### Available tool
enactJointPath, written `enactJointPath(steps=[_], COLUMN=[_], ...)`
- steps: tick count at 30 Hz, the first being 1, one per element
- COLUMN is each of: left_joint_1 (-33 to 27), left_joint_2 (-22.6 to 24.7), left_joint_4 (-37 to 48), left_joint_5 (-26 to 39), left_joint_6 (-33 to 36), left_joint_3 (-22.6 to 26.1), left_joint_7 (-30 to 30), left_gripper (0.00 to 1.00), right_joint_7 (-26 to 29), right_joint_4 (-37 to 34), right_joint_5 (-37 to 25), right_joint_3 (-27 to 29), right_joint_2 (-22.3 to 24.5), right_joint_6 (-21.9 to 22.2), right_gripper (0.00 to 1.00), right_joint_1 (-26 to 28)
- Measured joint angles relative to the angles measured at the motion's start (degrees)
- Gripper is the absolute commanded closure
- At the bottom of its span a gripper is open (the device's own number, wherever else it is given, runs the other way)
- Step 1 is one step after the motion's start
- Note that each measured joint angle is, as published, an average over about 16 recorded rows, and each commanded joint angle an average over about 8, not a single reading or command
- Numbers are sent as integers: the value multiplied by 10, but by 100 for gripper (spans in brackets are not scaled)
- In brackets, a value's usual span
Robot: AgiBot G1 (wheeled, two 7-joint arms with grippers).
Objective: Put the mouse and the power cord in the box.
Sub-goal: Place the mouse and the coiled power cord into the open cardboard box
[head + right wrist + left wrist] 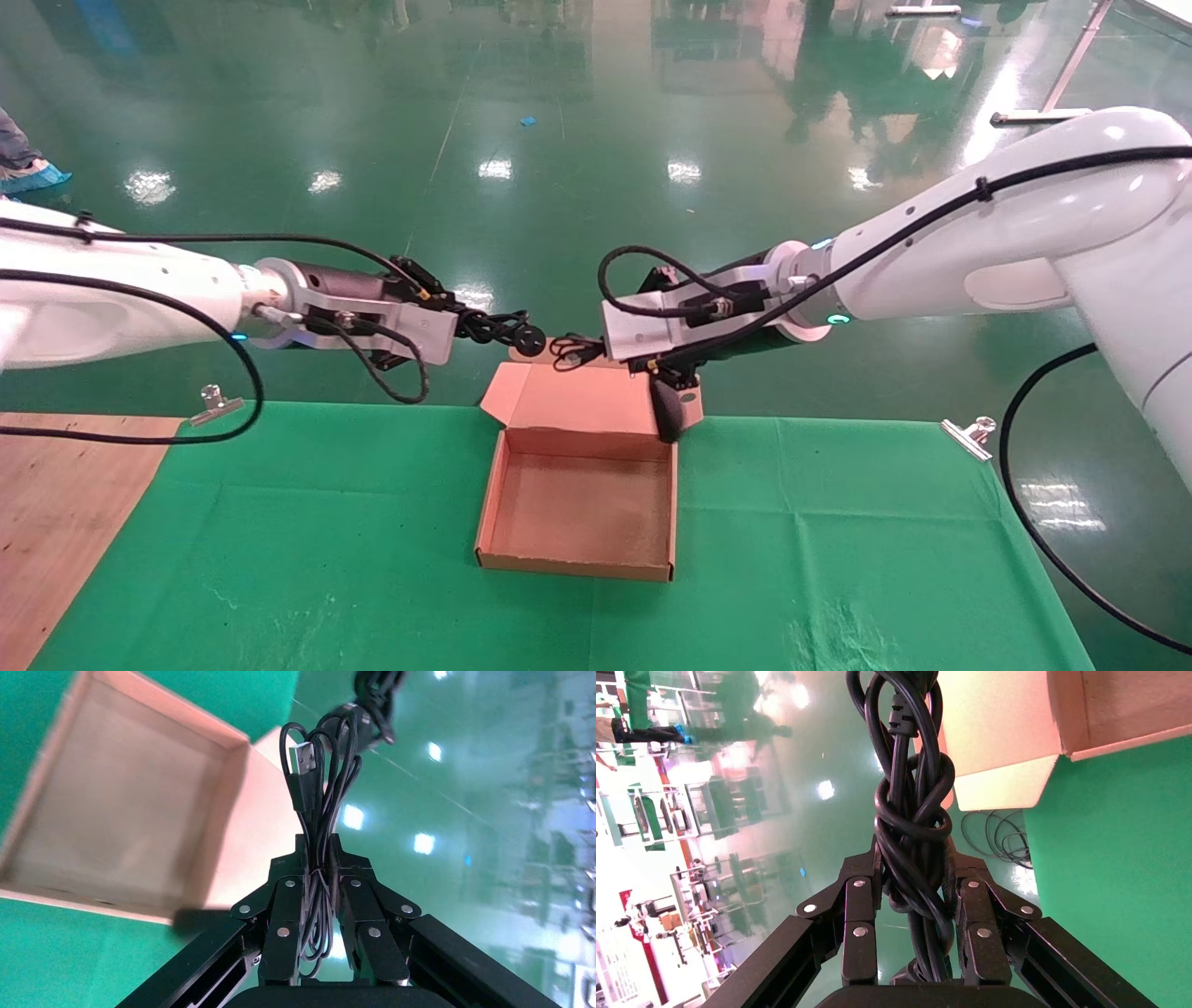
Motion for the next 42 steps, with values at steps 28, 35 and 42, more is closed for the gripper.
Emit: enactJointPath(steps=[28, 35, 42], left_joint_1=[185, 248, 279], left_joint_2=[37, 48, 52], left_joint_4=[-44, -59, -75], left_joint_5=[-195, -234, -241], left_joint_6=[-79, -110, -130], left_joint_3=[-127, -132, -94], left_joint_7=[221, 283, 302], left_gripper=[100, 100, 100], right_joint_7=[-21, -48, -73], right_joint_4=[-44, -76, -107], right_joint_5=[65, 79, 88], right_joint_3=[-72, -76, -75], right_joint_2=[11, 13, 14], right_joint_6=[-7, -49, -56], right_gripper=[100, 100, 100], right_joint_1=[17, 22, 21])
